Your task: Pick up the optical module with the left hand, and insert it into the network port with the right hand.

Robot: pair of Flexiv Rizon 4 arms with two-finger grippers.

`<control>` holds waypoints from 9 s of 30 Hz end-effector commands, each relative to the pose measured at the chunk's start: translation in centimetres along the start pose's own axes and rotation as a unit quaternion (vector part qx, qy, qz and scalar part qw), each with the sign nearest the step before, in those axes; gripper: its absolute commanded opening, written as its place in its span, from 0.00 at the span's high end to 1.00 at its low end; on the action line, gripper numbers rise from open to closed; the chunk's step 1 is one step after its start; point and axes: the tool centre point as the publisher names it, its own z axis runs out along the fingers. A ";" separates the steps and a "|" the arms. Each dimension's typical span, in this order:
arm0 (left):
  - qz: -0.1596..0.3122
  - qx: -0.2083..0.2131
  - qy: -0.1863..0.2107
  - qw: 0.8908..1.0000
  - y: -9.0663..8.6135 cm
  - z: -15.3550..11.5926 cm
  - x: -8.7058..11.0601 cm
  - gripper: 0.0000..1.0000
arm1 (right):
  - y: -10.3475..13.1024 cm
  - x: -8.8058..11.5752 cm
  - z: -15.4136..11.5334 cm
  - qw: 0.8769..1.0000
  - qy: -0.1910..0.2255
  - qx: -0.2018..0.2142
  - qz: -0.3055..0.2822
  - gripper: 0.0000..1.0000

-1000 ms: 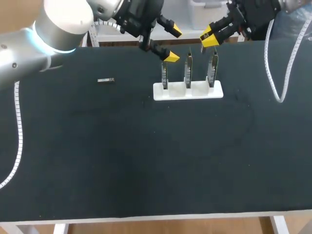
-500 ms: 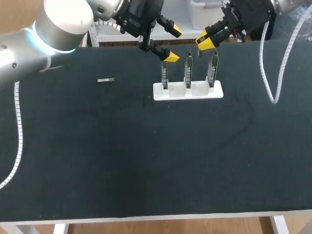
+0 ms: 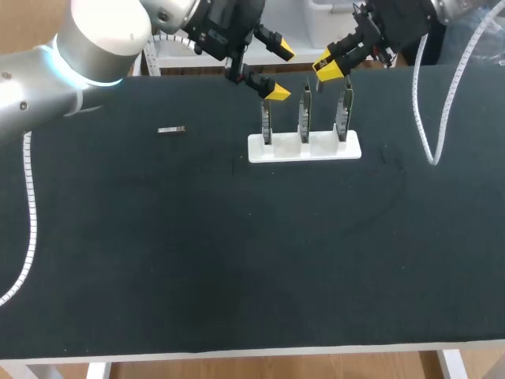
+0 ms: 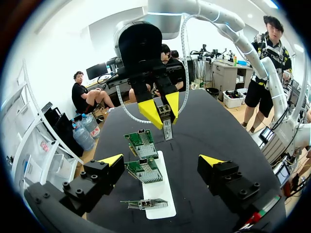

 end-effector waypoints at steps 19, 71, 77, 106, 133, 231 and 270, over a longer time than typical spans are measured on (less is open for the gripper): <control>0.001 0.000 0.001 1.000 0.0 0.0 0.0 0.00 | 0.0 0.5 0.3 1.000 0.005 -0.005 0.014 1.00; 0.001 0.000 0.001 1.000 0.0 0.0 0.0 0.00 | -2.0 1.2 1.0 1.000 0.014 0.000 0.023 1.00; 0.001 0.000 0.001 1.000 0.0 0.0 0.0 0.00 | -2.1 1.3 1.0 1.000 0.014 0.000 0.026 1.00; 0.001 0.000 0.001 1.000 0.0 0.0 0.0 0.00 | -2.8 1.3 1.0 1.000 0.004 0.004 0.025 1.00; 0.001 0.000 0.001 1.000 0.0 0.0 0.0 0.00 | -3.5 2.0 1.4 0.999 0.011 -0.001 0.033 1.00; 0.001 0.000 0.001 1.000 0.0 0.0 0.0 0.00 | -5.6 1.7 0.0 0.999 -0.005 0.027 0.017 1.00; 0.001 0.000 0.001 1.000 0.0 0.0 0.0 0.00 | -3.9 1.2 1.5 1.000 0.002 0.010 0.013 1.00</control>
